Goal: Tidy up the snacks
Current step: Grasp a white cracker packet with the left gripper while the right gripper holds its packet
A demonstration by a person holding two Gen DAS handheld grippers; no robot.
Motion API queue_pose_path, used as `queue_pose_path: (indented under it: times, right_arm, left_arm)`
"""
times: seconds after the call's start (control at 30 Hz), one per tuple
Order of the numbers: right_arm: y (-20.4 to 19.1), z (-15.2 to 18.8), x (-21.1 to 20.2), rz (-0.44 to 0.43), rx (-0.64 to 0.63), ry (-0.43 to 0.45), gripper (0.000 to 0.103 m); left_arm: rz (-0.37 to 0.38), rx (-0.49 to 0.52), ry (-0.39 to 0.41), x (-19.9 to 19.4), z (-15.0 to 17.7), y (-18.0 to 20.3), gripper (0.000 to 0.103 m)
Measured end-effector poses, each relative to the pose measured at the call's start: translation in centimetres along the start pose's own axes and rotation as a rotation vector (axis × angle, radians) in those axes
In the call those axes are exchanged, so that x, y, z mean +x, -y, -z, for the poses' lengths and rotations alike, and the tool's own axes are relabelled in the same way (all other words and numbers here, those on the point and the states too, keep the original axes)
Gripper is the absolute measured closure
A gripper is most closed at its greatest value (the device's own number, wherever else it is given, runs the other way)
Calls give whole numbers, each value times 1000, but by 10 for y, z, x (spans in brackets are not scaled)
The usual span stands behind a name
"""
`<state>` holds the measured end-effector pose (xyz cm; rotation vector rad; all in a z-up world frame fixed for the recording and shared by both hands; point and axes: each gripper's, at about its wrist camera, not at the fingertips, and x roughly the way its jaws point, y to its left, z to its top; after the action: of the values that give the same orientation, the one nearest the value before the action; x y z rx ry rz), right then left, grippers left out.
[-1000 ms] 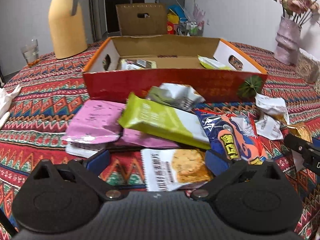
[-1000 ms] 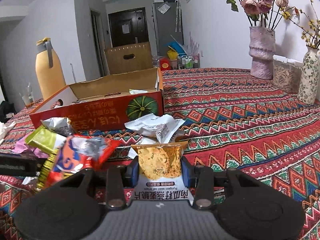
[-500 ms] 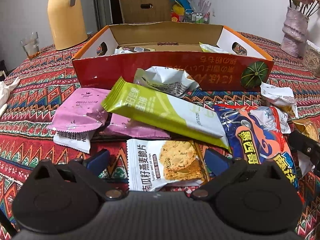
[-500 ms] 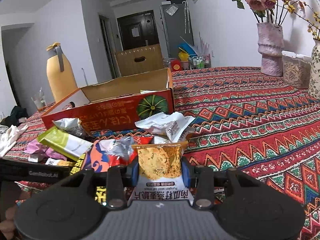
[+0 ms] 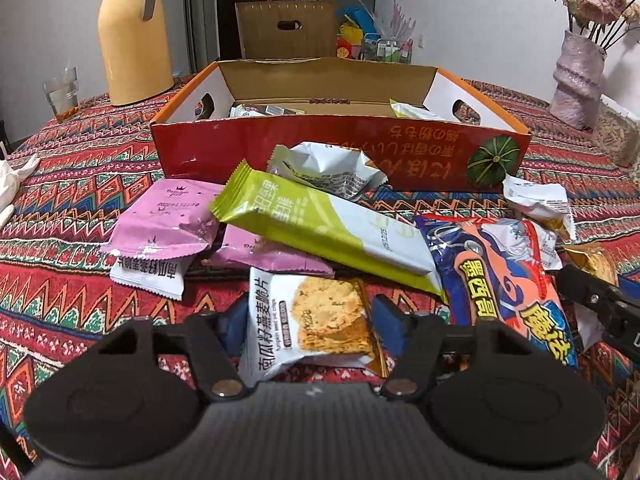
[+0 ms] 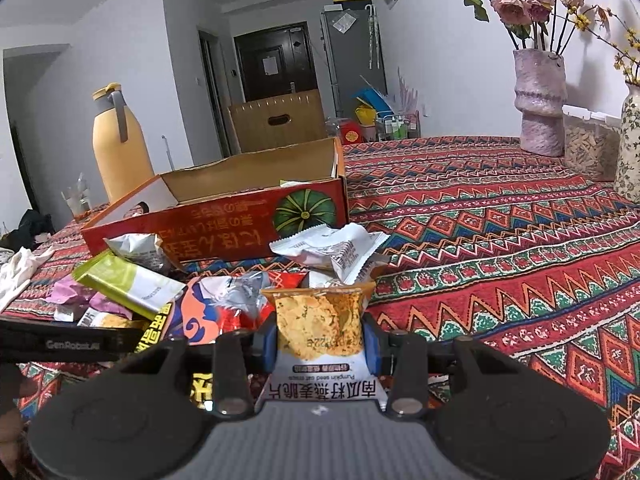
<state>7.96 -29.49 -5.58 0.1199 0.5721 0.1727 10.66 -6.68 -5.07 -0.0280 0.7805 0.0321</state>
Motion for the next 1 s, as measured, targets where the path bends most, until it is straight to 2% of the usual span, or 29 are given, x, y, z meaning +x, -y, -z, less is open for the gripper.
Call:
queue_pose_path:
  times: [0.13,0.17,0.57,0.6,0.67,0.83,1.0]
  right_arm:
    - [-2,0,-3,10,-11,7,63]
    - [-2,0,-4,12,-14,10,63]
    - [-18,-1,-25,7,-47,42,63]
    - [-19,-1,-26,7,-50,46,63]
    - [-22,-2,-30,8,-56,55,63]
    - [-31,-5,-38,9,-71,78,63]
    - [-35,-6,-42,12,-79,83,63]
  left_arm:
    - [6,-1,12,-7,2,-3,49]
    - [2,0,22,-10,3,-3,54]
    - [27,0,82,-38,8,-15,66]
    - [29,-1,88,-40,9,-16,69]
    - [37,-4,100,-45,8,-20,84]
    - [50,-20,132,-55,6,-29,88]
    - [58,-38,125,-54,7,-35,88]
